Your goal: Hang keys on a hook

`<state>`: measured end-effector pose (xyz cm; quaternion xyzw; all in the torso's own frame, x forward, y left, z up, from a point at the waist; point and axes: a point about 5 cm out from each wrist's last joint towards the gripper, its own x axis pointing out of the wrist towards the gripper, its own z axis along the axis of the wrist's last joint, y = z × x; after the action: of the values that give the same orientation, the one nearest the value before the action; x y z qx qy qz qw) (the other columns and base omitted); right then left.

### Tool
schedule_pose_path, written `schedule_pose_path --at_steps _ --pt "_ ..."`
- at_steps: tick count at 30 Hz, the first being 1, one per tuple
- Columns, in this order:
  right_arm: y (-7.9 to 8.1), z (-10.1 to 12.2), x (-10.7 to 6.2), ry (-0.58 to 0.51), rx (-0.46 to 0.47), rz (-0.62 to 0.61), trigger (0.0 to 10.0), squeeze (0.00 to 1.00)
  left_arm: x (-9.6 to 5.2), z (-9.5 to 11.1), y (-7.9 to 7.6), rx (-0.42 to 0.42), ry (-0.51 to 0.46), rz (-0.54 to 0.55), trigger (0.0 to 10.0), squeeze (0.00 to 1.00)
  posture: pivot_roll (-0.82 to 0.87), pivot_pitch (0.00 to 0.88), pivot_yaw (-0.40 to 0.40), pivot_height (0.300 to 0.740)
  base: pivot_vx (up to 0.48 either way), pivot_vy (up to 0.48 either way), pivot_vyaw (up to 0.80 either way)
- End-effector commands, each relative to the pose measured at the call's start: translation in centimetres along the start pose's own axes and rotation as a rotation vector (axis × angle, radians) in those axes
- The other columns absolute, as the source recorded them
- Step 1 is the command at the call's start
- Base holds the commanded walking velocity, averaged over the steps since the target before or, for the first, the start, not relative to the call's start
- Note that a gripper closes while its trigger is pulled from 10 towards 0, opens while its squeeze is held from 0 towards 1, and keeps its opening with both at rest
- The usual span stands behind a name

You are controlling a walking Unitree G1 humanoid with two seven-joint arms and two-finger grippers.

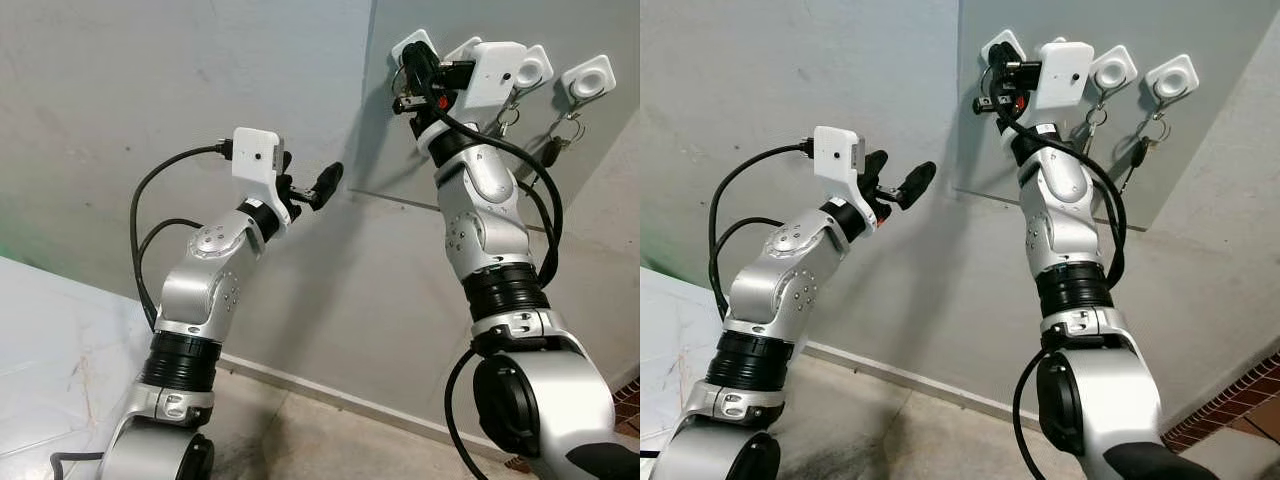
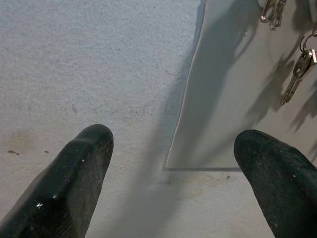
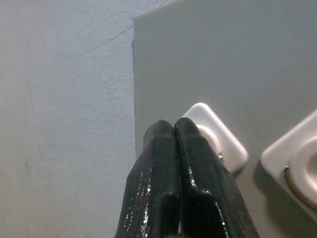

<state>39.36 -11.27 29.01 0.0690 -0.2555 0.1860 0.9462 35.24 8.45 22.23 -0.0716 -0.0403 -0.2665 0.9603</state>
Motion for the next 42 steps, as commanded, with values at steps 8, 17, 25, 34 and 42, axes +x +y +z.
schedule_pose_path --at_steps 8,17,25,34,42 --pt "0.2 0.5 1.0 0.044 -0.04 0.086 10.0 0.0 0.0 0.5 -0.3 0.019 -0.018 -0.015 10.0 0.0 -0.02 0.015 -0.018 0.74 0.0 0.0 0.0" --pt "-0.4 -0.8 0.9 0.16 -0.065 0.078 10.0 0.0 0.0 0.6 -0.2 0.015 -0.021 -0.01 10.0 0.0 -0.02 0.025 -0.021 0.74 0.0 0.0 0.0" --pt "-0.4 -2.2 0.1 0.218 -0.08 0.082 10.0 1.0 -0.1 0.7 -0.2 0.014 -0.022 -0.007 10.0 0.0 -0.02 0.028 -0.018 0.74 0.0 0.0 0.0" --pt "-0.5 -2.4 -0.1 0.221 -0.057 0.075 10.0 1.0 0.0 0.6 -0.3 0.012 -0.021 -0.007 10.0 0.0 -0.02 0.032 -0.016 0.74 0.0 0.0 0.0" --pt "-0.5 -2.7 -0.5 0.222 -0.048 0.063 10.0 1.0 0.0 0.6 -0.2 0.014 -0.023 -0.002 10.0 0.0 -0.02 0.031 -0.016 0.74 0.0 0.0 0.0"
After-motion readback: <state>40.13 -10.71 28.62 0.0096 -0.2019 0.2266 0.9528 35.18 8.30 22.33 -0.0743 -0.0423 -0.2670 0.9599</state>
